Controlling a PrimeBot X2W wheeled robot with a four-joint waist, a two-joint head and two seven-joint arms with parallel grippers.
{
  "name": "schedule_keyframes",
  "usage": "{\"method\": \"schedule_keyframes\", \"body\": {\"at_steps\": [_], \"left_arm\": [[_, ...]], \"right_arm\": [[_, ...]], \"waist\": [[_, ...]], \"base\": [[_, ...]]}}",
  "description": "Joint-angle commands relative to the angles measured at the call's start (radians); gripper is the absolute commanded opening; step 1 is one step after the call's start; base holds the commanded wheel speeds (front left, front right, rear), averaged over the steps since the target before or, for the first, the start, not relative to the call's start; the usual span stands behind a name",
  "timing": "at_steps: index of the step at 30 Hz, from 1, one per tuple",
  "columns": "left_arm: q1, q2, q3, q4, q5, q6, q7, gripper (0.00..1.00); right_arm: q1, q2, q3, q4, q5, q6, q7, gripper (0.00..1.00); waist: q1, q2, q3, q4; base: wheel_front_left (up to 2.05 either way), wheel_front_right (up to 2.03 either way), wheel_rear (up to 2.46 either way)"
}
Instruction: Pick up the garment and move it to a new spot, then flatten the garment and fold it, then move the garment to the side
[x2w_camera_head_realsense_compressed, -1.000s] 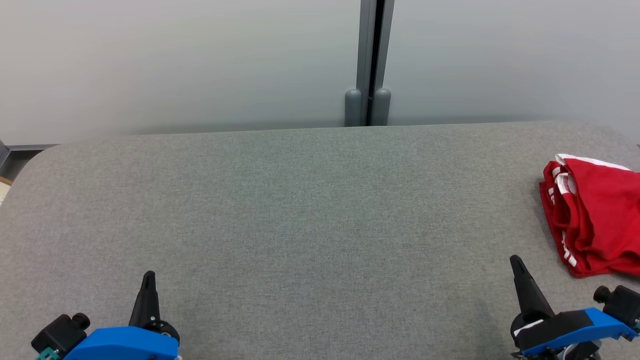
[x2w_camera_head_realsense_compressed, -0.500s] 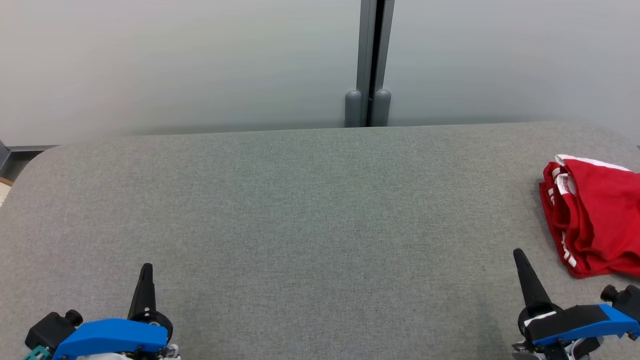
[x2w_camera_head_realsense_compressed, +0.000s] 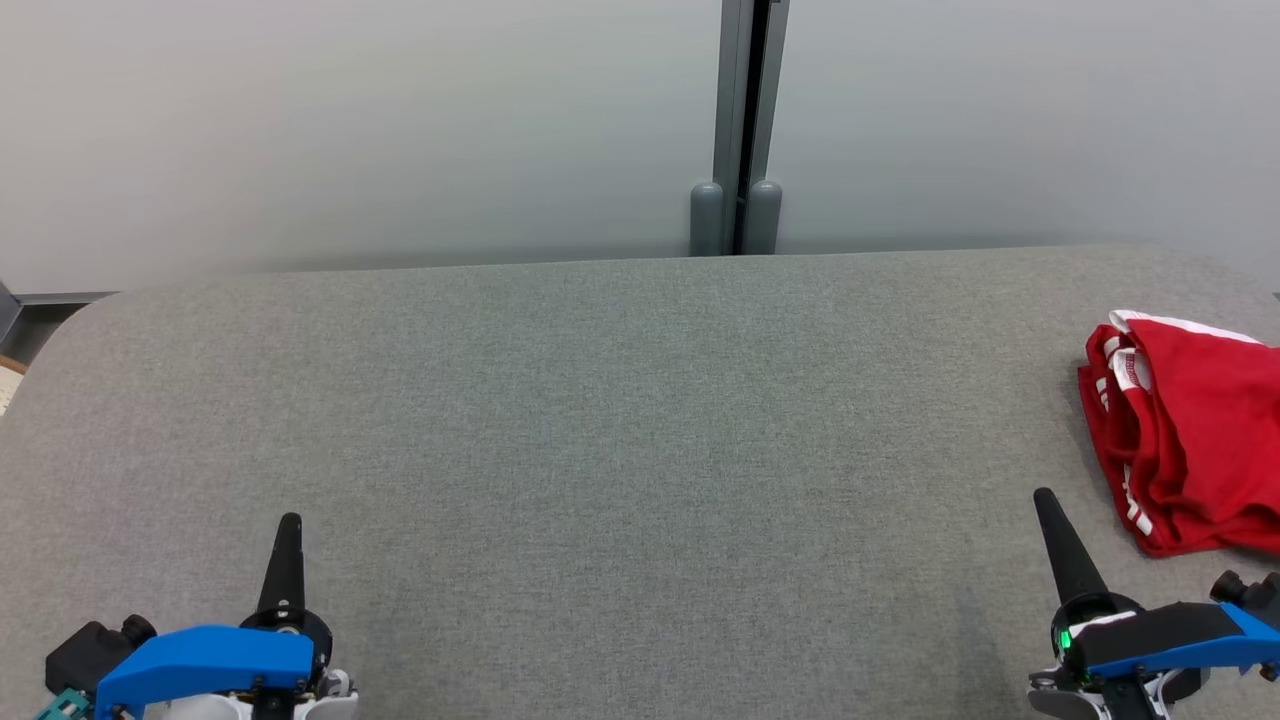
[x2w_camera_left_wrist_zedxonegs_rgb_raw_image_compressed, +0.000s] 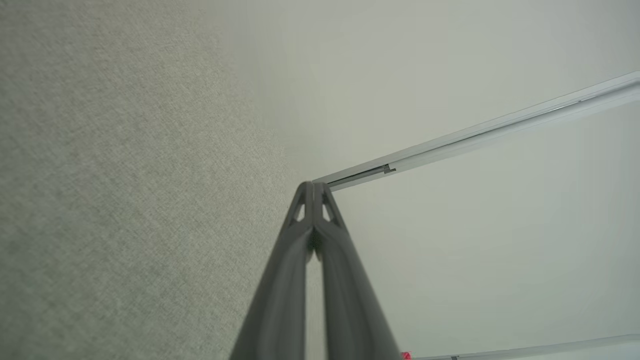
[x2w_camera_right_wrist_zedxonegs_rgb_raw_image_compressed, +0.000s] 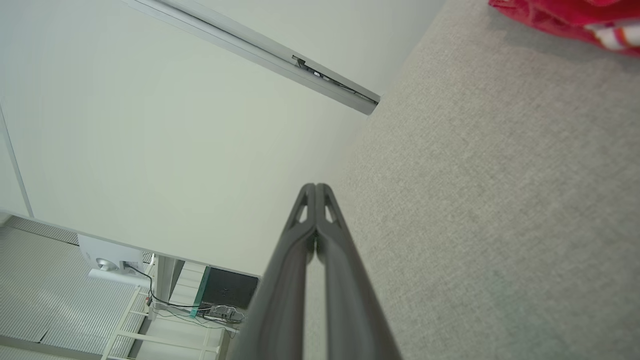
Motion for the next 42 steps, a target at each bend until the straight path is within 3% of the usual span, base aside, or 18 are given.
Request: {"method": "schedule_keyframes", "body": {"at_steps": [1, 42], "left_arm": [[-0.024, 0.0, 0.009, -0.012, -0.013, -0.01, 0.003, 0.0], [-0.062, -0.045, 0.09, -0.016, -0.284, -0.044, 0.095, 0.0]], "right_arm": [[-0.023, -0.003, -0.004, -0.005, 0.017, 0.0, 0.003, 0.0], [-0.051, -0.003, -0.024, 0.014, 0.358, 0.001, 0.039, 0.0]], "waist": [[0.0, 0.0, 0.0, 0.0], [-0.0001, 0.0, -0.008, 0.001]], "base": [[0.0, 0.0, 0.0], [0.0, 0.0, 0.0]]}}
